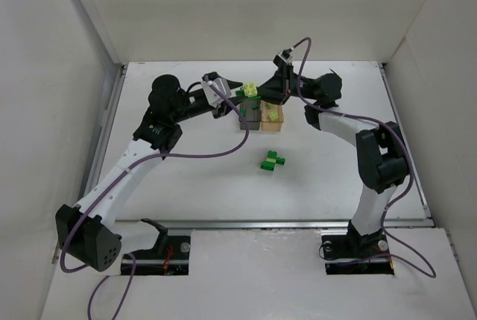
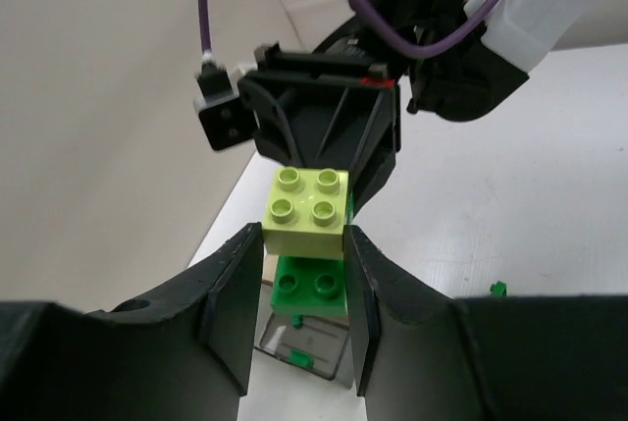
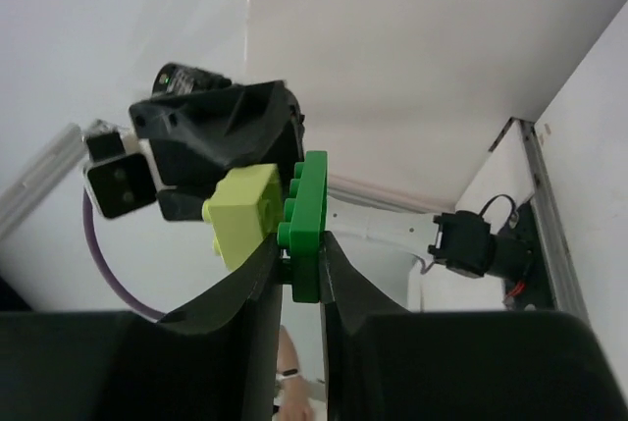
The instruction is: Sort the legos into containers by color
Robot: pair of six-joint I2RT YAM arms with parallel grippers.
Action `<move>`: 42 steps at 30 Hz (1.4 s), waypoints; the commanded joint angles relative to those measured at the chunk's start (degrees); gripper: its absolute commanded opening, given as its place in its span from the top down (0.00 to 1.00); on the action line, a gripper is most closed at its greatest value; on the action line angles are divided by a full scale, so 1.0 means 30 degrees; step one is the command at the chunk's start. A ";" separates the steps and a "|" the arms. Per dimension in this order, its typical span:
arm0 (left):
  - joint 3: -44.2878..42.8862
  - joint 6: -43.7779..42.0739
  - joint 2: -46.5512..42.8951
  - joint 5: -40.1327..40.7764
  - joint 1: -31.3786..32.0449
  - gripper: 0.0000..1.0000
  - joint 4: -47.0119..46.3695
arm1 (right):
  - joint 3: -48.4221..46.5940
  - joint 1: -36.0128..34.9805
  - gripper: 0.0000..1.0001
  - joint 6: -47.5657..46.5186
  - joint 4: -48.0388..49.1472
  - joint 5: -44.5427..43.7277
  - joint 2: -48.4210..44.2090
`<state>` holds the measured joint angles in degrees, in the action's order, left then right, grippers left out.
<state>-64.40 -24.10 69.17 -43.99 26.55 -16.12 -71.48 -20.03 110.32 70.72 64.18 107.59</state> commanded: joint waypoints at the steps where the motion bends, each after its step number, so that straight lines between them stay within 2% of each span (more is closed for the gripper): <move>1: -0.0328 -0.0024 -0.0233 0.0483 0.0058 0.94 0.0244 | -0.0635 -0.0207 1.00 -0.3015 0.2220 0.0432 -0.2345; 3: -0.0330 -0.0227 -0.0233 0.0717 0.0058 0.96 0.0918 | -0.0635 -0.0207 1.00 -0.5498 -0.1022 0.0608 -0.3163; 4: -0.0330 -0.0229 -0.0233 0.0891 0.0058 1.00 0.1123 | -0.0809 -0.0207 1.00 -0.6268 -0.2000 0.0608 -0.3400; 8: -0.0330 0.0005 -0.0233 0.1274 0.0058 1.00 0.0630 | -0.0811 -0.0207 1.00 -0.9639 -0.6747 0.0376 -0.4018; 13: -0.0505 0.1320 -0.0233 0.1655 0.0058 1.00 -0.0191 | 0.1119 0.0465 1.00 -1.0319 -0.7782 -0.1089 -0.4575; 15: -0.0506 0.2023 -0.0059 0.2384 0.0058 1.00 -0.0396 | 0.1822 0.0816 1.00 -1.1427 -0.9413 -0.2255 -0.5100; 17: -0.0680 0.3481 0.0320 0.3174 0.0058 1.00 -0.0398 | 0.2031 0.1284 1.00 -1.3529 -1.2393 -0.3487 -0.5946; 18: -0.1087 0.4013 0.0933 0.3990 0.0058 1.00 -0.0079 | 0.1625 0.1287 1.00 -1.6819 -1.7196 -0.4364 -0.6241; 19: -0.1381 0.4512 0.1345 0.4404 0.0058 1.00 0.0243 | 0.1070 0.1287 1.00 -1.8650 -1.9796 -0.6867 -0.6476; 21: -0.2461 0.5885 0.2833 0.5050 0.0058 1.00 0.1502 | -0.0339 0.1287 1.00 -2.2281 -2.5298 -0.9836 -0.7207; 22: -0.2874 0.6155 0.3423 0.5256 0.0058 1.00 0.1912 | -0.0603 0.1287 1.00 -2.2882 -2.6519 -1.2984 -0.7472; 24: -0.3724 0.6447 0.4711 0.5258 0.0058 1.00 0.2997 | -0.1365 0.1461 1.00 -2.4314 -2.9415 -1.5990 -0.8116; 26: -0.5217 0.6450 0.6907 0.4994 0.0234 1.00 0.3437 | -0.1717 0.1462 1.00 -2.5081 -3.0336 -1.8945 -0.8469; 30: -0.8731 0.6044 1.1155 0.5258 0.1198 1.00 0.5425 | -0.2129 0.1462 1.00 -2.6518 -3.1363 -2.1384 -0.8735; 33: -1.0347 0.6040 1.3561 0.6018 0.1871 1.00 0.5432 | -0.2569 0.1462 1.00 -2.7136 -3.1981 -2.3057 -0.8910; 37: -1.0787 0.6272 1.5291 0.6867 0.2402 1.00 0.4057 | -0.2569 0.1462 1.00 -2.7897 -3.2186 -2.3592 -0.9086; 41: -1.0964 0.6624 1.6261 0.7250 0.2577 1.00 0.4055 | -0.2569 0.1462 1.00 -2.8395 -3.1983 -2.3416 -0.9262; 42: -1.0964 0.6626 1.6522 0.7453 0.2577 0.96 0.4055 | -0.2569 0.1462 1.00 -2.8569 -3.1981 -2.3242 -0.9262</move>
<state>-93.89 -5.56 120.31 -23.44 34.74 -2.02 -76.79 -15.81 27.59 -25.30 -3.75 82.00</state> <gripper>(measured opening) 0.315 0.231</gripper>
